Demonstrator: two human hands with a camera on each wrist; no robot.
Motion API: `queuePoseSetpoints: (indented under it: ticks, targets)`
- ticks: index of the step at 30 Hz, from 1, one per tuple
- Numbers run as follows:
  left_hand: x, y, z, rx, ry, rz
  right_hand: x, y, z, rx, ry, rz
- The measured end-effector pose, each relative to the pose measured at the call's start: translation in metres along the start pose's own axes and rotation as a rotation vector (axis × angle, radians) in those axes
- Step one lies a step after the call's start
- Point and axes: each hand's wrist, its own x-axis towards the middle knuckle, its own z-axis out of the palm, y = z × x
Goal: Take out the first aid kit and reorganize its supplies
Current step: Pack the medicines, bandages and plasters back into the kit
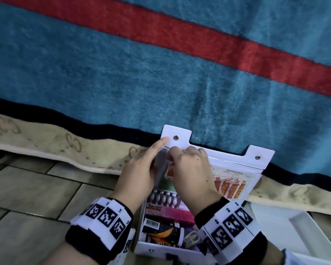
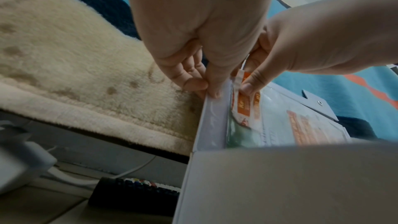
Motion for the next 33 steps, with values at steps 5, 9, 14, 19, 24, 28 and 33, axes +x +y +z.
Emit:
queuePoseSetpoints:
  ticks: [5, 9, 14, 19, 24, 28, 33]
  targets:
    - [0.000, 0.001, 0.001, -0.019, -0.005, 0.009, -0.001, -0.004, 0.000, 0.020, -0.087, -0.039]
    - [0.000, -0.002, 0.003, 0.019, 0.005, 0.006, 0.001, 0.001, -0.003, 0.041, -0.062, 0.028]
    - [-0.001, 0.001, 0.000, 0.002, -0.009, 0.009, 0.001, -0.004, -0.003, 0.025, -0.044, -0.033]
    - [0.000, 0.000, 0.001, 0.012, -0.015, -0.004, 0.003, 0.002, -0.012, 0.012, -0.167, -0.085]
    - [-0.001, 0.002, 0.000, 0.061, -0.023, -0.010, 0.001, 0.003, -0.011, 0.048, -0.163, -0.049]
    - [-0.009, 0.005, -0.003, 0.106, -0.102, -0.056, -0.001, 0.026, -0.026, 0.080, -0.096, 0.055]
    - [-0.031, 0.021, -0.008, 0.277, -0.149, -0.104, -0.045, 0.084, -0.073, 0.179, -0.005, 0.266]
